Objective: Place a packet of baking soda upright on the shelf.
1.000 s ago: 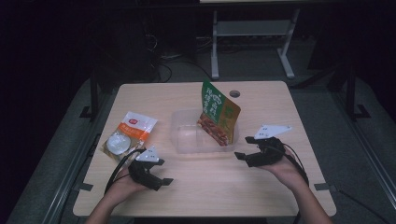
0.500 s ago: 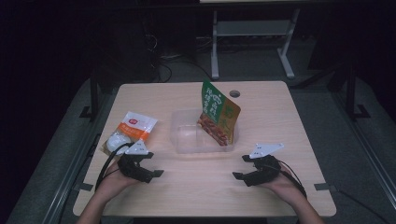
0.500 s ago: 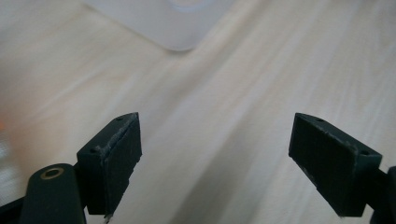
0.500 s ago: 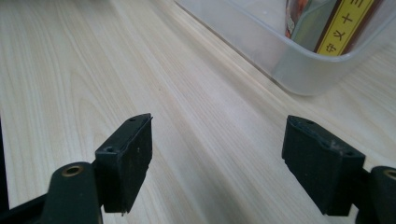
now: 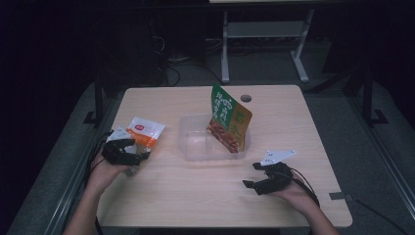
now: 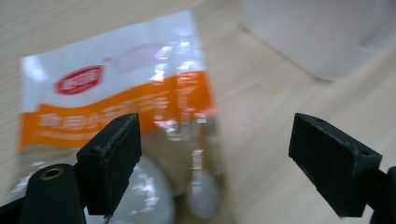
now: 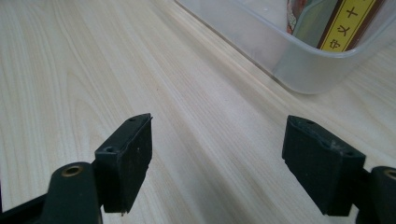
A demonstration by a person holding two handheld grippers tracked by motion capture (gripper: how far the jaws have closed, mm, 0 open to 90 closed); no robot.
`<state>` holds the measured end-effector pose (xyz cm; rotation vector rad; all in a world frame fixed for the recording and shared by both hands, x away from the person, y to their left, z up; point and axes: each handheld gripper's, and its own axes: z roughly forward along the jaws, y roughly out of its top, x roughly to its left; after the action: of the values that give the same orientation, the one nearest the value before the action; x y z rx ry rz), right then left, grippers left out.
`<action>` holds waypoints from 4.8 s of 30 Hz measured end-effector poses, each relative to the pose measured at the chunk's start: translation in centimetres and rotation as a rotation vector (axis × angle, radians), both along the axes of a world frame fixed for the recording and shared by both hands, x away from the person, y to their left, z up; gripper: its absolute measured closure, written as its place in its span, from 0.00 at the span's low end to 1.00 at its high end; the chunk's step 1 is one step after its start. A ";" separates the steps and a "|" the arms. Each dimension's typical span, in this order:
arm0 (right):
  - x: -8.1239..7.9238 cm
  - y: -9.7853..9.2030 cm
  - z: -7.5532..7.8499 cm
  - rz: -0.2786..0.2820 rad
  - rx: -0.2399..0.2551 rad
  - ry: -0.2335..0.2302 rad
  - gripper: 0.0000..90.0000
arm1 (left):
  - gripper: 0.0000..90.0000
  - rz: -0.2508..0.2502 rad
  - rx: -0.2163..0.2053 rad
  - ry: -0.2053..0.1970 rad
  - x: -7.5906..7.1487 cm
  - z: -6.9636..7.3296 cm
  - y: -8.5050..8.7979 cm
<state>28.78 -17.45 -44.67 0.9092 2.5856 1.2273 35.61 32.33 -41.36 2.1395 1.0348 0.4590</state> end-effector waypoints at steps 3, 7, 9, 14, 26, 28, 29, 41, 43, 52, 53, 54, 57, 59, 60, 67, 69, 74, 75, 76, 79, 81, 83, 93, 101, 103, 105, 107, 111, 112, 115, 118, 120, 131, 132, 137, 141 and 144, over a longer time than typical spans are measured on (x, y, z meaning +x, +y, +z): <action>0.1 0.0 -0.1 -0.003 -0.002 0.007 0.27 | 0.18 0.046 -0.001 -0.001 1.1 -0.2 1.7; 0.1 -0.1 -0.2 -0.003 -0.001 0.011 0.27 | 0.18 0.090 0.047 -0.011 2.4 -0.5 3.4; 0.2 -0.2 -0.2 -0.004 -0.001 0.008 0.27 | 0.18 0.117 0.036 0.005 3.0 -0.9 4.0; 0.3 -0.3 -0.2 -0.006 -0.002 0.010 0.27 | 0.18 0.149 0.020 0.044 4.3 -1.8 5.4; 0.5 -0.5 -0.4 -0.018 -0.007 0.014 0.27 | 0.40 0.114 -0.073 0.132 5.5 -4.1 6.5; 0.5 -0.5 -0.3 -0.021 -0.009 0.014 0.27 | 0.46 0.121 -0.069 0.132 5.4 -4.2 6.4; 0.5 -0.5 -0.3 -0.022 -0.009 0.013 0.27 | 0.51 0.098 -0.089 0.145 5.4 -4.3 6.4; 0.5 -0.4 -0.3 -0.011 -0.013 0.009 0.28 | 0.99 0.073 -0.045 0.102 4.1 -3.2 5.1; 0.5 -0.4 -0.3 -0.009 -0.010 0.010 0.28 | 0.99 0.056 -0.054 0.095 3.7 -2.8 4.9; 0.5 -0.7 -0.2 -0.006 -0.005 0.001 0.28 | 1.00 0.011 -0.164 0.042 1.5 0.0 4.2; 0.5 -0.7 -0.2 -0.007 -0.005 0.001 0.28 | 1.00 0.000 -0.177 0.038 1.3 0.4 4.1; 0.5 -0.7 -0.2 -0.009 -0.004 0.005 0.28 | 1.00 -0.008 -0.191 0.033 1.0 0.7 4.0; 0.4 -0.6 -0.2 -0.003 -0.004 0.000 0.28 | 1.00 -0.044 -0.196 0.013 0.2 1.6 3.5; 0.4 -0.6 -0.1 0.000 -0.003 -0.002 0.28 | 1.00 -0.068 -0.211 0.000 -0.4 2.2 3.3; 0.4 -0.6 -0.1 0.003 -0.002 -0.001 0.28 | 1.00 -0.073 -0.222 -0.006 -0.8 2.5 3.2; 0.4 -0.4 -0.1 0.012 0.010 -0.002 0.28 | 1.00 -0.107 -0.256 -0.057 -2.3 4.2 3.1; 0.3 -0.3 -0.1 0.014 0.014 -0.002 0.28 | 1.00 -0.113 -0.284 -0.065 -2.4 4.6 3.0; 0.3 -0.2 0.0 0.023 0.029 -0.009 0.28 | 1.00 -0.152 -0.309 -0.080 -2.8 5.6 2.1; 0.3 -0.2 0.0 0.023 0.035 -0.006 0.28 | 1.00 -0.160 -0.314 -0.083 -2.8 5.7 1.9; 0.3 -0.1 0.1 0.023 0.044 -0.006 0.28 | 1.00 -0.167 -0.317 -0.083 -2.9 5.9 1.6; 0.2 0.1 0.3 0.034 0.067 -0.008 0.29 | 1.00 -0.193 -0.326 -0.091 -3.1 6.1 0.8; 0.1 0.3 0.6 0.039 0.078 -0.008 0.29 | 1.00 -0.212 -0.335 -0.088 -3.2 6.2 0.2; 0.0 0.5 0.7 0.045 0.089 -0.009 0.29 | 1.00 -0.232 -0.349 -0.085 -3.3 6.3 -0.4; -0.2 1.6 1.1 0.085 0.128 -0.007 0.28 | 1.00 -0.317 -0.397 -0.079 -3.9 6.6 -4.2; -0.3 2.4 1.9 0.121 0.197 -0.005 0.25 | 1.00 -0.368 -0.421 -0.063 -4.3 6.0 -7.4; -0.3 2.6 2.0 0.127 0.200 -0.012 0.24 | 1.00 -0.372 -0.417 -0.063 -4.4 5.9 -7.7; -0.2 3.2 2.2 0.136 0.219 -0.015 0.24 | 1.00 -0.381 -0.425 -0.056 -4.5 5.6 -8.5; -0.1 3.8 2.4 0.143 0.234 -0.017 0.24 | 1.00 -0.391 -0.426 -0.052 -4.6 5.5 -9.0; 0.0 4.7 2.7 0.156 0.273 -0.026 0.24 | 1.00 -0.402 -0.418 -0.044 -4.7 5.3 -9.8; 0.1 4.9 2.7 0.163 0.282 -0.024 0.24 | 1.00 -0.403 -0.416 -0.043 -4.8 5.3 -10.1; 0.2 5.7 3.1 0.178 0.301 -0.038 0.25 | 1.00 -0.408 -0.411 -0.043 -4.9 5.2 -10.6; 0.4 6.5 3.3 0.184 0.321 -0.040 0.27 | 1.00 -0.407 -0.415 -0.046 -4.9 5.1 -10.9; 0.6 6.9 3.2 0.187 0.323 -0.037 0.32 | 1.00 -0.402 -0.414 -0.045 -5.0 5.0 -11.1; 1.3 7.8 2.8 0.188 0.365 -0.002 0.68 | 1.00 -0.390 -0.437 -0.042 -5.0 4.7 -11.5; 1.4 7.7 2.7 0.188 0.374 0.007 0.70 | 1.00 -0.390 -0.437 -0.040 -5.0 4.7 -11.6; 1.6 7.5 2.7 0.187 0.404 0.037 0.82 | 1.00 -0.388 -0.436 -0.037 -5.1 4.5 -11.9; 1.6 7.2 2.9 0.188 0.426 0.040 0.96 | 1.00 -0.388 -0.445 -0.036 -5.0 4.1 -11.9; 1.6 7.0 3.0 0.184 0.432 0.043 0.99 | 1.00 -0.384 -0.452 -0.032 -5.0 3.9 -11.9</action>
<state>30.42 -10.44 -41.62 0.7759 2.5260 1.8870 30.59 20.41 -37.42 1.8502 0.6127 0.0634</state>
